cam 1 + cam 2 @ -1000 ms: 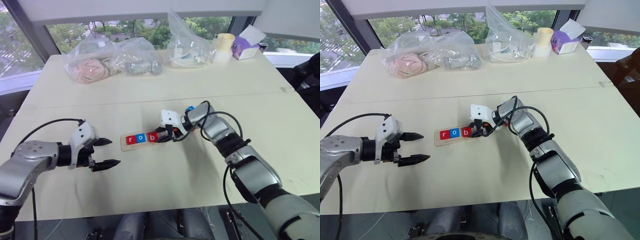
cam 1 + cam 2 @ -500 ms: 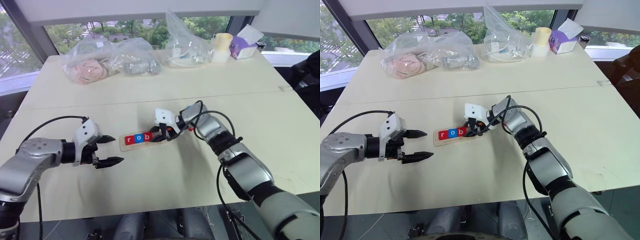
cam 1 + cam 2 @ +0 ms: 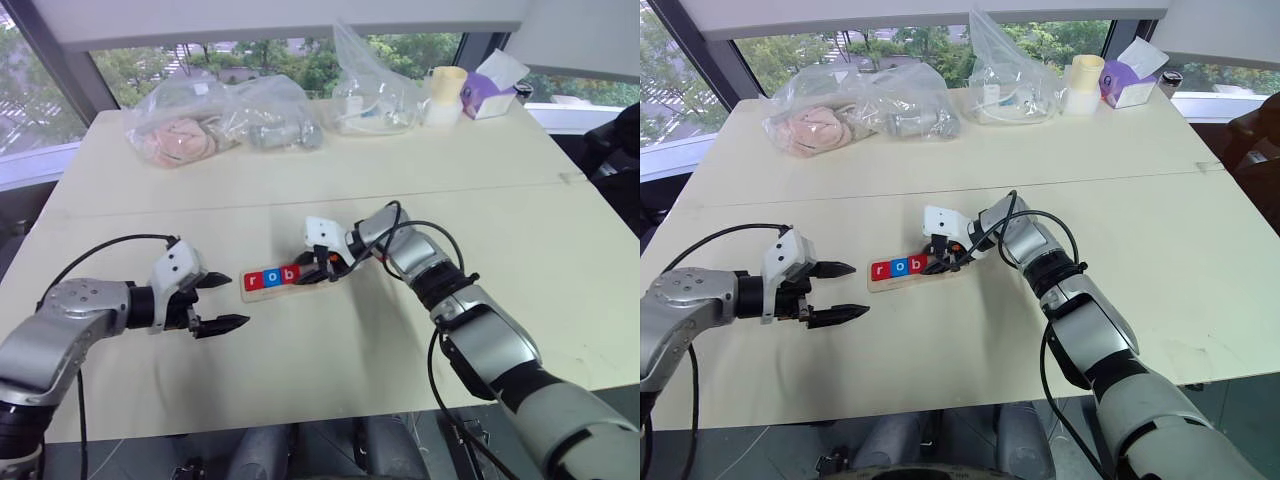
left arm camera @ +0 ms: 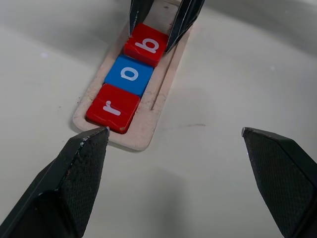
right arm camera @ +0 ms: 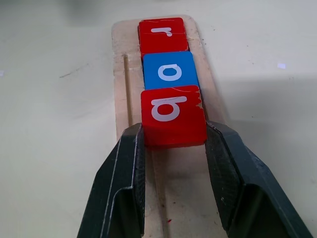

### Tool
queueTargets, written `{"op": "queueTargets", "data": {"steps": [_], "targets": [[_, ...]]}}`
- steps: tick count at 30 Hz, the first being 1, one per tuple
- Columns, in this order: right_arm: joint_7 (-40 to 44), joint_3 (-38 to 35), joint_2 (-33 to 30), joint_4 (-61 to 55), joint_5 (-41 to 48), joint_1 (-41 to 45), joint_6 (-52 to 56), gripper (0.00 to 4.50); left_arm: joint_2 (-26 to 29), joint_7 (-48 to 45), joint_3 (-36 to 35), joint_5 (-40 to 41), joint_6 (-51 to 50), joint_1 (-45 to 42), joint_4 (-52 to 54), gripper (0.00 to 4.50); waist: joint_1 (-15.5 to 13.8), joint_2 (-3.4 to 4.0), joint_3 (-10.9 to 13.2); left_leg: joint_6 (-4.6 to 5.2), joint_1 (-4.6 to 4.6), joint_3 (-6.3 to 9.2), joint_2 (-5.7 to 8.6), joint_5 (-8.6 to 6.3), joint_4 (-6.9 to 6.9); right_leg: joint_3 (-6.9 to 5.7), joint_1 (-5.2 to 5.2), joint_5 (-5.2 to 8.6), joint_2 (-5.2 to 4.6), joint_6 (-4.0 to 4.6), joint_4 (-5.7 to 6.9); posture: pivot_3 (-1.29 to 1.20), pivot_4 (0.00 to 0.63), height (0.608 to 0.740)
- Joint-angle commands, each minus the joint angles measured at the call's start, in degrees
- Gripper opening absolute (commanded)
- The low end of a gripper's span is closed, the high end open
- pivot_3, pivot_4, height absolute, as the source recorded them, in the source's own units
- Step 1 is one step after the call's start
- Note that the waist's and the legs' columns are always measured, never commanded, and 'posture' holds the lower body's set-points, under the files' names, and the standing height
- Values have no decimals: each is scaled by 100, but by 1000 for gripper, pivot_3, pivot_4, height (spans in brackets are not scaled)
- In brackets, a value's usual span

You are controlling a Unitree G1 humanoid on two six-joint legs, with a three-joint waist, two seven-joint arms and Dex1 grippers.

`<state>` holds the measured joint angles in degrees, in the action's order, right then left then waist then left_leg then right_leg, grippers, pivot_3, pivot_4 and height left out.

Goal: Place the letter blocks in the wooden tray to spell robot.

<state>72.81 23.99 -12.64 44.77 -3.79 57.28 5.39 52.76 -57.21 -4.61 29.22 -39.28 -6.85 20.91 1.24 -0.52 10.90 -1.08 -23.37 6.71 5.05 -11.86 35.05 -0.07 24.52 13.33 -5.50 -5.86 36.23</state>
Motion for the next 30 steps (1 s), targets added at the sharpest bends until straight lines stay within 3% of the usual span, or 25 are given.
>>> {"op": "queueTargets", "data": {"steps": [1,3,9,10,15,19,25,30], "targets": [[-15,-123,73,2,11,180,-69,1150,-24,32,-6,-47,110,-7,55,4500,0,0,0,0,0,0,0,0,0,0,0,0,0,0,0,0,150,740],[-13,-114,81,20,3,167,-91,1150,-40,45,-1,-58,121,-17,46,4500,0,0,0,0,0,0,0,0,0,0,0,0,0,0,0,0,150,740],[-273,-204,97,138,-35,192,-267,4170,-90,81,-3,-75,122,-7,51,4500,0,0,0,-1,0,0,0,1,0,0,0,0,0,0,1,0,150,740],[-365,-242,100,137,-33,214,-290,4490,-93,84,-8,-75,122,-5,48,4500,0,0,0,-2,0,0,0,1,0,0,0,0,0,1,1,0,150,740],[-494,-437,-27,-257,75,132,-205,4490,-99,110,-33,-64,119,25,56,4500,0,0,0,-3,0,0,0,2,-1,1,2,-1,0,1,2,0,150,740],[-880,-1047,-374,-1075,418,-91,370,4490,-207,175,-196,226,-64,-56,204,4500,-33,0,0,-4,0,0,0,2,-1,2,2,-1,0,1,2,0,150,740],[-2019,-2346,-1023,-3424,1047,-1225,2547,4490,-422,345,-492,1041,-579,-303,680,4500,-69,-3,-1,-3,-3,3,4,2,4,2,-5,-1,-6,1,-1,0,150,740],[-3083,-2952,-991,-5477,1344,-2648,4061,4490,-447,459,-194,1179,-780,-602,927,4500,-20,3,-4,-2,-3,1,-1,2,0,4,-1,-1,-8,1,0,0,150,740]]}}
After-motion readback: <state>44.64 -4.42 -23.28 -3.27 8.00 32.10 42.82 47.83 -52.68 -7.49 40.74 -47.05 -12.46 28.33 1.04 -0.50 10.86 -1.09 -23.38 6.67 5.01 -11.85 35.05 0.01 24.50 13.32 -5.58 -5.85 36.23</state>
